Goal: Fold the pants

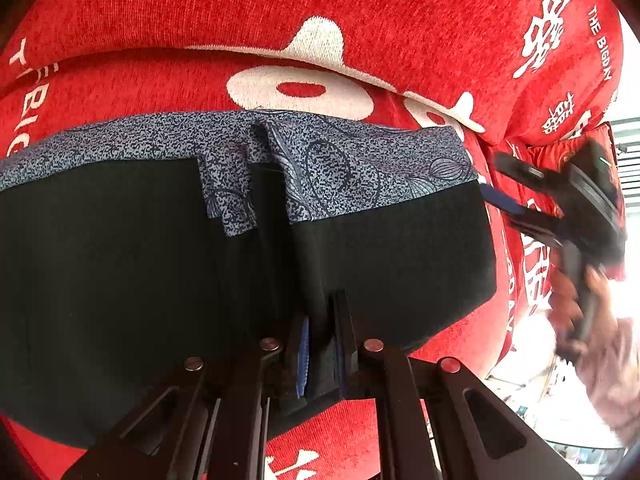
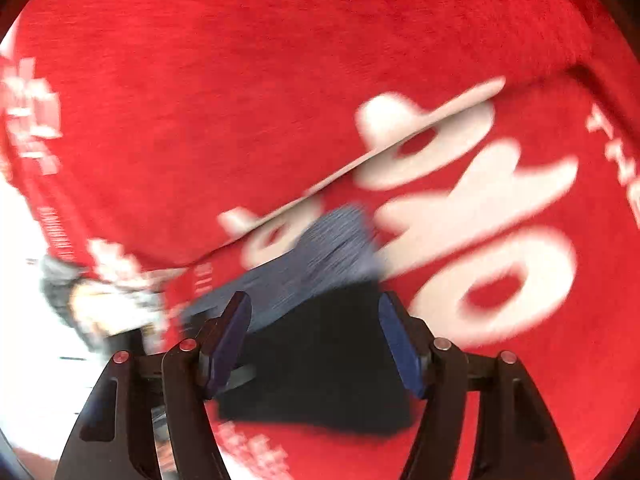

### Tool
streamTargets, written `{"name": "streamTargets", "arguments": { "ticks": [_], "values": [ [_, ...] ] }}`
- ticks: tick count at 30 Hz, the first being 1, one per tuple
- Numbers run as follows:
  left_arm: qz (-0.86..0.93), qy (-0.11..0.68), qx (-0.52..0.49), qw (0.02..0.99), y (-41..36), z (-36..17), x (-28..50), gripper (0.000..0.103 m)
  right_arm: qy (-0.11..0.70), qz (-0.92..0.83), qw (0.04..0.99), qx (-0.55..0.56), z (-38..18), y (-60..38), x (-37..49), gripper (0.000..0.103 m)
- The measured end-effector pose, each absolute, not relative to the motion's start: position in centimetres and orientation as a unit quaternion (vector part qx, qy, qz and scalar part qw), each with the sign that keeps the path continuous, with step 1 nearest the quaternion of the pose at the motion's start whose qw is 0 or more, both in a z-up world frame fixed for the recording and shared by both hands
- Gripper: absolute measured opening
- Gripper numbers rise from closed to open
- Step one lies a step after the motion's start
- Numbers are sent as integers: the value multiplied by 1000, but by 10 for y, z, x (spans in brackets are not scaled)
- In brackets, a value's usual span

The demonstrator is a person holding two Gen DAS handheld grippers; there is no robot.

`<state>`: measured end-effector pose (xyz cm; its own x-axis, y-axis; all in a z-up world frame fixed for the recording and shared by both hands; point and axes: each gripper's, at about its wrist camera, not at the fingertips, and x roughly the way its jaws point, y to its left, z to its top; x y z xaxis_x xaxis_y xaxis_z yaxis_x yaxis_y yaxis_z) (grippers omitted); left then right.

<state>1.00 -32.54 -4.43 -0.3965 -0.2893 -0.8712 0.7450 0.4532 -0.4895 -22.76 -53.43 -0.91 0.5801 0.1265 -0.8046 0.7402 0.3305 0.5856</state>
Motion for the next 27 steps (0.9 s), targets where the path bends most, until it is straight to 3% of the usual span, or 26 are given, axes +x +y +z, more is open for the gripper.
{"name": "streamTargets", "arguments": {
  "ticks": [2, 3, 6, 10, 11, 13, 16, 18, 20, 23, 25, 27],
  "values": [
    [-495, 673, 169, 522, -325, -44, 10, 12, 410, -187, 685, 573, -36, -546, -219, 63],
    [-493, 674, 169, 524, -324, -44, 11, 12, 415, -168, 673, 589, -47, -547, -213, 44],
    [-490, 672, 174, 528, -321, -40, 12, 12, 426, -172, 666, 587, -42, -543, -203, 35],
    [-493, 668, 175, 530, -321, -41, 9, 12, 489, -211, 683, 500, -27, -529, -187, 35],
    [-490, 667, 177, 533, -322, -41, 9, 12, 521, -237, 685, 451, -29, -523, -175, 37],
    [-482, 666, 180, 540, -325, -43, 10, 12, 550, -268, 699, 370, -31, -512, -155, 51],
    [-476, 665, 182, 546, -325, -39, 11, 13, 559, -275, 706, 338, -26, -500, -137, 57],
    [-470, 656, 196, 558, -323, -34, 10, 28, 555, -287, 707, 332, -15, -494, -137, 57],
    [-457, 643, 205, 579, -319, -28, 13, 63, 540, -306, 716, 320, 1, -486, -140, 57],
    [-443, 637, 199, 599, -310, -21, 20, 64, 508, -310, 744, 305, 29, -465, -145, 50],
    [-428, 637, 204, 608, -305, -21, 24, 64, 503, -272, 752, 327, 30, -452, -133, 37],
    [-410, 634, 215, 619, -300, -23, 28, 64, 510, -229, 751, 352, 19, -443, -117, 31]
  ]
}}
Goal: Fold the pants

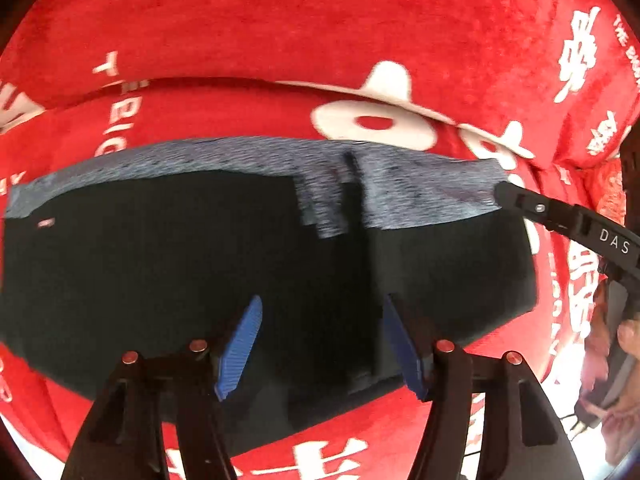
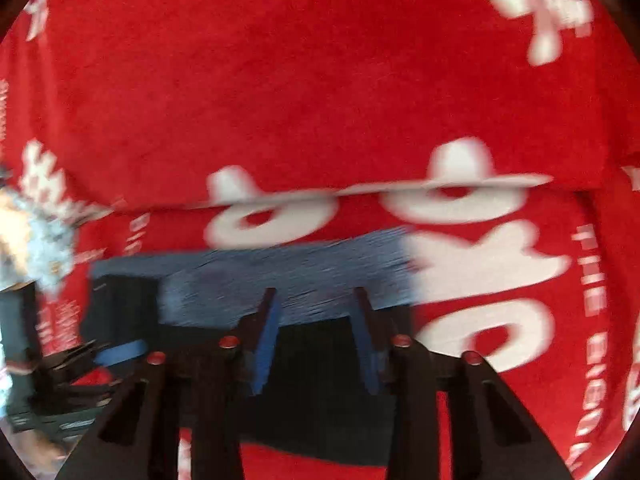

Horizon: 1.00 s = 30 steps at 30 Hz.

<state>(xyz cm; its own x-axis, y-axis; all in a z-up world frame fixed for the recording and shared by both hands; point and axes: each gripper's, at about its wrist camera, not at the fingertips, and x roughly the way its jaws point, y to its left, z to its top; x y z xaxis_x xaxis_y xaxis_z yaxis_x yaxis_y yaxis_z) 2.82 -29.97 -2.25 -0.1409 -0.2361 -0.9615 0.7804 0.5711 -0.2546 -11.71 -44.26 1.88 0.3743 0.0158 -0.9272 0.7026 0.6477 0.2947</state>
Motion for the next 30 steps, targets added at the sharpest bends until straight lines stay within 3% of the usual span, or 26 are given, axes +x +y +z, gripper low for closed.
{"name": "streamTargets", "arguments": {
  "ticks": [7, 13, 21, 25, 30],
  "values": [
    [-370, 638, 226, 637, -260, -28, 49, 64, 513, -148, 727, 432, -42, -396, -49, 30],
    [-346, 645, 220, 644, -231, -29, 64, 64, 527, -110, 727, 425, -39, -364, -47, 33],
    [-335, 649, 226, 644, -214, -25, 66, 64, 517, -154, 739, 404, 8, -357, -89, 36],
    [-333, 652, 222, 645, -210, -25, 67, 64, 494, -164, 706, 480, 9, -350, -128, 42],
    [-331, 651, 223, 645, -211, -25, 66, 64, 434, -204, 632, 609, -28, -351, -168, 42]
  ]
}}
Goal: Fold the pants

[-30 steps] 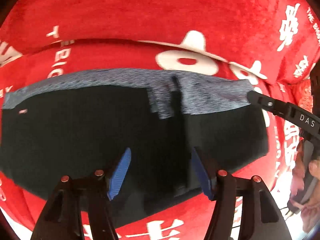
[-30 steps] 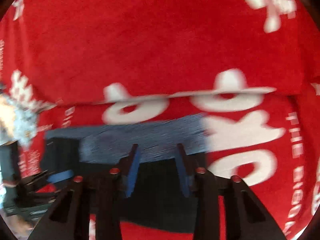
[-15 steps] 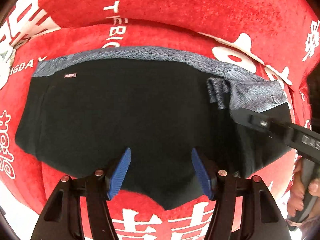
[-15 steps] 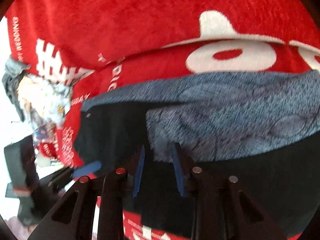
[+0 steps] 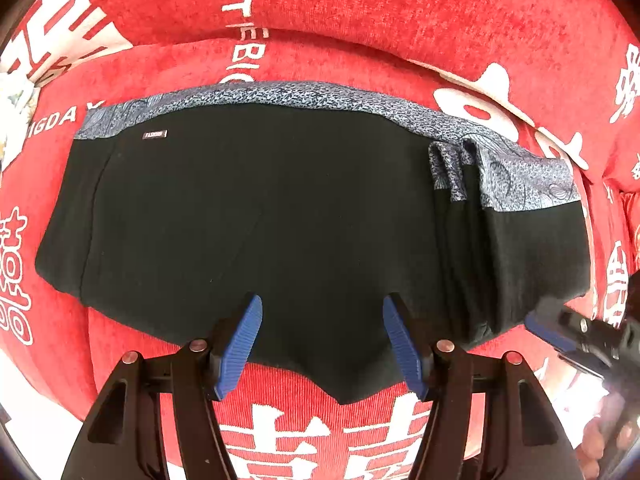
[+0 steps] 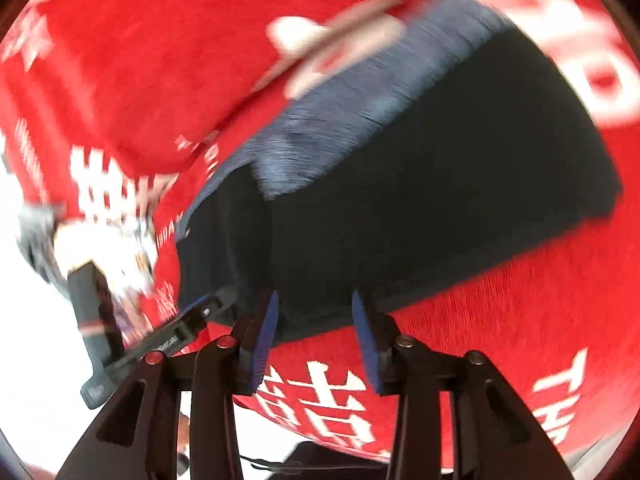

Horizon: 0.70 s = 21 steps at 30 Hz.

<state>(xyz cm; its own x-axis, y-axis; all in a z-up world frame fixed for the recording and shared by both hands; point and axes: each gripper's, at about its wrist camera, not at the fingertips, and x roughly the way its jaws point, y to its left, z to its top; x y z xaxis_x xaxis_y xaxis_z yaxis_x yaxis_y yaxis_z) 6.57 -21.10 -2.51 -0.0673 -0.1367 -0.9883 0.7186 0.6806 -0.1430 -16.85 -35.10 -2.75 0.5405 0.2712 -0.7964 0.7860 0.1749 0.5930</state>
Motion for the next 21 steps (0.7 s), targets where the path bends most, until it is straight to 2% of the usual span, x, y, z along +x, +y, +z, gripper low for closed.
{"name": "streamTargets", "arguments": {
  "ticks": [1, 2, 3, 4, 9, 14, 15, 16, 18, 21],
  "values": [
    [-332, 649, 225, 646, -212, -25, 64, 64, 417, -208, 622, 630, -34, -353, -173, 41],
    [-334, 648, 225, 647, -214, -25, 62, 64, 396, -213, 610, 653, -41, -356, -176, 35],
    [-335, 646, 226, 647, -215, -25, 61, 64, 384, -215, 605, 663, -46, -358, -176, 5],
    [-336, 646, 228, 647, -216, -25, 59, 64, 383, -218, 600, 667, -52, -359, -172, 2],
    [-341, 643, 229, 647, -218, -19, 54, 64, 402, -183, 605, 663, -54, -351, -157, 2],
    [-344, 642, 238, 642, -222, -21, 49, 64, 482, -192, 671, 530, -11, -351, -148, 10],
    [-344, 643, 239, 641, -224, -22, 47, 64, 489, -198, 679, 510, -7, -353, -146, 15],
    [-344, 643, 240, 640, -225, -23, 45, 64, 498, -205, 688, 486, -3, -356, -143, 29],
    [-344, 645, 245, 636, -225, -23, 42, 64, 513, -224, 700, 444, 1, -362, -135, 47],
    [-343, 647, 253, 632, -226, -25, 36, 64, 529, -234, 690, 434, -10, -365, -127, 48]
  ]
}}
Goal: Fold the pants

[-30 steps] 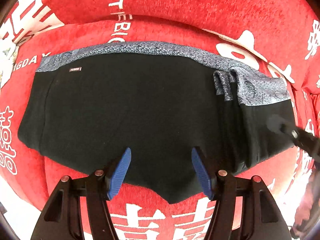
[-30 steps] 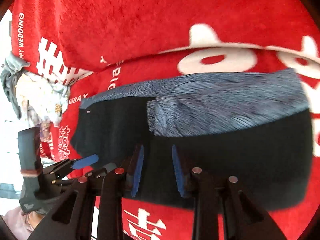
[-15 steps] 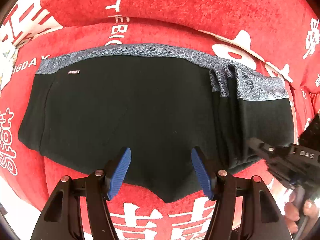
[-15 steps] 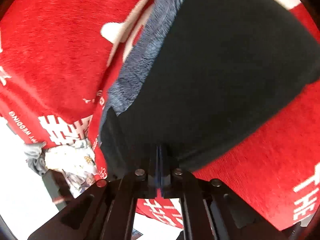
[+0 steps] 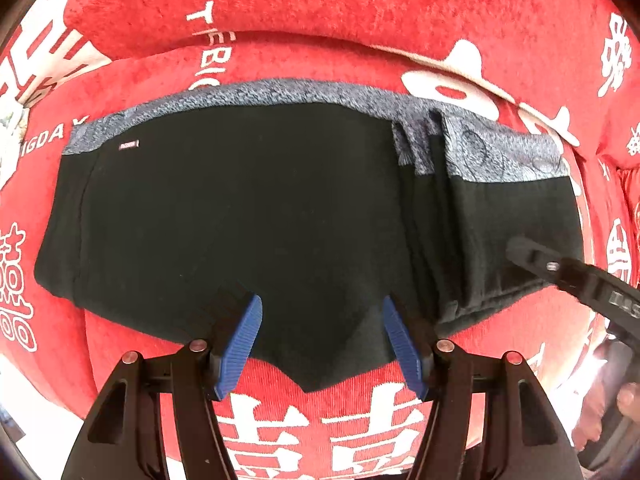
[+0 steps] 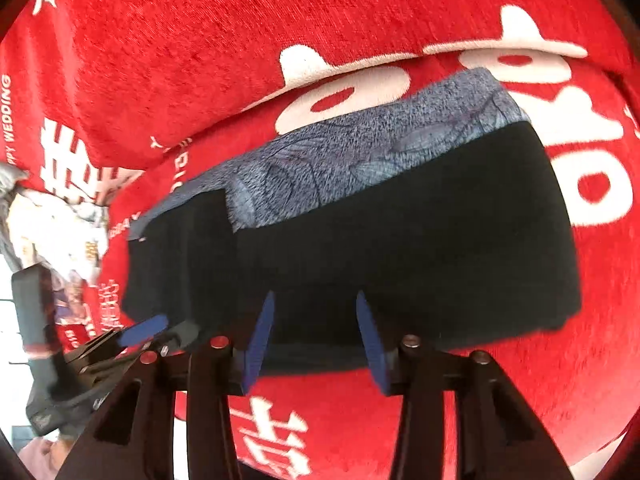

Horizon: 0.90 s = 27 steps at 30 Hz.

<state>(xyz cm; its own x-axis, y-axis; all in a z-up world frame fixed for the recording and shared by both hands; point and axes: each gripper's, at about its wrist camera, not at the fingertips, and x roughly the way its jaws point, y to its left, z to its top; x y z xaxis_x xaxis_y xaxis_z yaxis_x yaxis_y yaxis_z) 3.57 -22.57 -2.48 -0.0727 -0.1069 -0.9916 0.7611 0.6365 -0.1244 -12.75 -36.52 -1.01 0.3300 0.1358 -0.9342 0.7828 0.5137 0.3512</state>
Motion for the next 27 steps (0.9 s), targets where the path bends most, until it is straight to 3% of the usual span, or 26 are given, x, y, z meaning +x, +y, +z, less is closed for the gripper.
{"name": "streamTargets", "arguments": {
  "ticks": [3, 9, 11, 27],
  "values": [
    [-341, 648, 259, 629, -223, -25, 30, 64, 533, -233, 688, 435, -11, -358, -128, 50],
    [-336, 653, 259, 628, -215, -26, 31, 67, 560, -206, 699, 395, 3, -338, -128, 65],
    [-329, 656, 258, 628, -212, -27, 33, 95, 565, -200, 697, 393, 6, -334, -129, 69],
    [-299, 678, 218, 635, -172, -35, 60, 95, 615, -175, 683, 353, 4, -300, -107, 84]
  ]
}}
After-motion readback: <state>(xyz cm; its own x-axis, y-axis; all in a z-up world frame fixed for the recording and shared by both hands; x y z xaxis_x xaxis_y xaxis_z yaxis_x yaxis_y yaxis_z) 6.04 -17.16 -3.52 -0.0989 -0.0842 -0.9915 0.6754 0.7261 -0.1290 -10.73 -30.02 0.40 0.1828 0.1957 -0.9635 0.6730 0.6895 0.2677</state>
